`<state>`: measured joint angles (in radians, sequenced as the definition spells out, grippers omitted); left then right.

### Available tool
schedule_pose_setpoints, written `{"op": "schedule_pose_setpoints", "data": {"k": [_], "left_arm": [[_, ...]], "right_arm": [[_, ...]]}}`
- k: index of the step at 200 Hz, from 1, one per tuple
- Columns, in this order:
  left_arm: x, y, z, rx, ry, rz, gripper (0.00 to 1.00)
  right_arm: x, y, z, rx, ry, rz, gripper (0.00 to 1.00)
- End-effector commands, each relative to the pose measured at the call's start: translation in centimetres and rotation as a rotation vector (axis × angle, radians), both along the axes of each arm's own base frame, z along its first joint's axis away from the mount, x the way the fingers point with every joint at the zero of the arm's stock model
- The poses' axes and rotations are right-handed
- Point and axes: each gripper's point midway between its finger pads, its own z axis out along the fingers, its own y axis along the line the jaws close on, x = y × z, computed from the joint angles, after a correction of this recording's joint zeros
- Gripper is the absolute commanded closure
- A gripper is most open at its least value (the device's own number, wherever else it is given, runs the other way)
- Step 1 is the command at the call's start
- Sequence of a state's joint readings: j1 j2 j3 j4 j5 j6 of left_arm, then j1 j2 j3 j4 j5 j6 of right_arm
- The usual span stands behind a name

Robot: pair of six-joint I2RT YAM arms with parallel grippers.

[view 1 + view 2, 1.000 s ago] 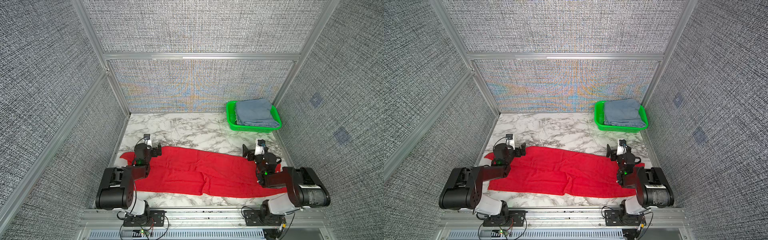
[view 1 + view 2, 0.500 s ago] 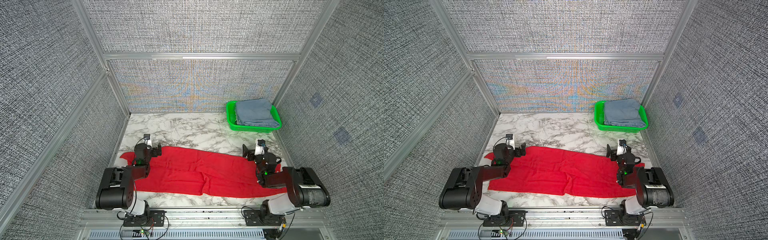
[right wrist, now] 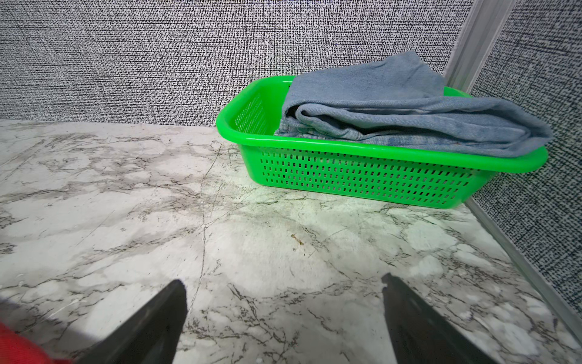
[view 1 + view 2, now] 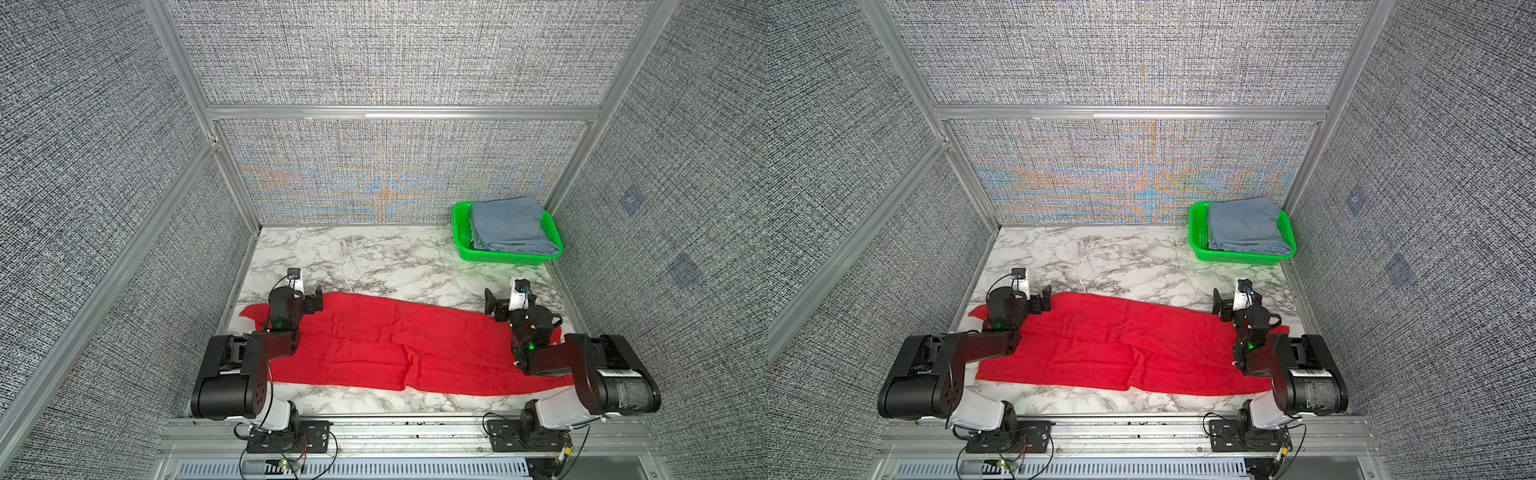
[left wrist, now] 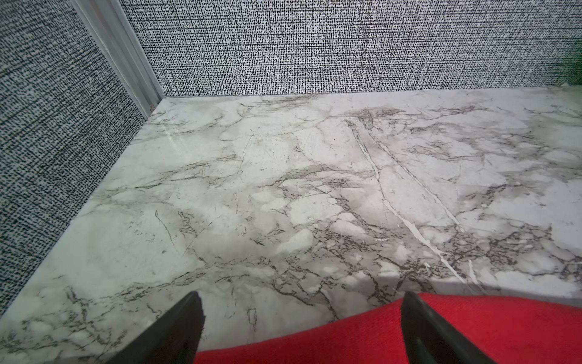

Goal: Roll up the long pants
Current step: Fold the long pant at the center of the board.

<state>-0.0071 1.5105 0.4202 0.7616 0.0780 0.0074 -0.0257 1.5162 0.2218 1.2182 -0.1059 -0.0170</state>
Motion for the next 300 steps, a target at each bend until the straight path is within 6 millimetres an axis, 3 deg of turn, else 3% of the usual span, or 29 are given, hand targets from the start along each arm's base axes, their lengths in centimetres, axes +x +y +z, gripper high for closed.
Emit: {"op": "schedule_pose_setpoints", "data": {"k": [1,129,159,172,193,214,234,256,260,281,300], "left_arm": [[0.2,0.1,0.4,0.002,-0.015,0.005,0.0],[0.2,0.0,0.5,0.003,-0.017,0.004,0.01],[0.4,-0.6,2.9,0.02,0.081,-0.044,0.05],[0.2,-1.4,4.4,0.069,0.136,-0.122,0.05],[-0.3,0.2,6.4,0.104,0.133,-0.045,0.01],[-1.9,0.4,5.7,0.118,0.233,-0.05,0.0],[-3.3,0.9,4.8,0.132,0.317,-0.033,0.0],[-3.7,2.3,5.9,0.171,0.262,0.027,0.0],[-3.8,2.4,6.1,0.173,0.257,0.029,0.0],[-4.8,2.3,7.5,0.173,0.281,-0.012,0.0],[-5.7,2.5,8.4,0.133,0.272,-0.036,0.0]], "right_arm": [[0.2,-0.2,0.5,-0.01,-0.019,-0.014,0.01],[0.7,0.4,1.0,-0.019,-0.007,0.025,0.01],[3.1,3.1,2.4,-0.059,0.141,0.228,0.01],[3.4,3.2,3.4,-0.064,0.166,0.252,0.01],[3.1,2.8,4.3,-0.151,0.181,0.267,0.01],[2.8,1.3,4.0,-0.179,0.286,0.28,0.01],[2.1,-1.5,4.3,-0.135,0.338,0.291,0.01],[0.3,-5.3,3.6,-0.143,0.384,0.285,0.01],[0.5,-6.2,4.4,-0.163,0.376,0.276,0.01],[-2.4,-9.0,2.7,-0.19,0.476,0.267,0.01],[-5.8,-10.3,1.3,-0.166,0.539,0.268,0.01]]}}
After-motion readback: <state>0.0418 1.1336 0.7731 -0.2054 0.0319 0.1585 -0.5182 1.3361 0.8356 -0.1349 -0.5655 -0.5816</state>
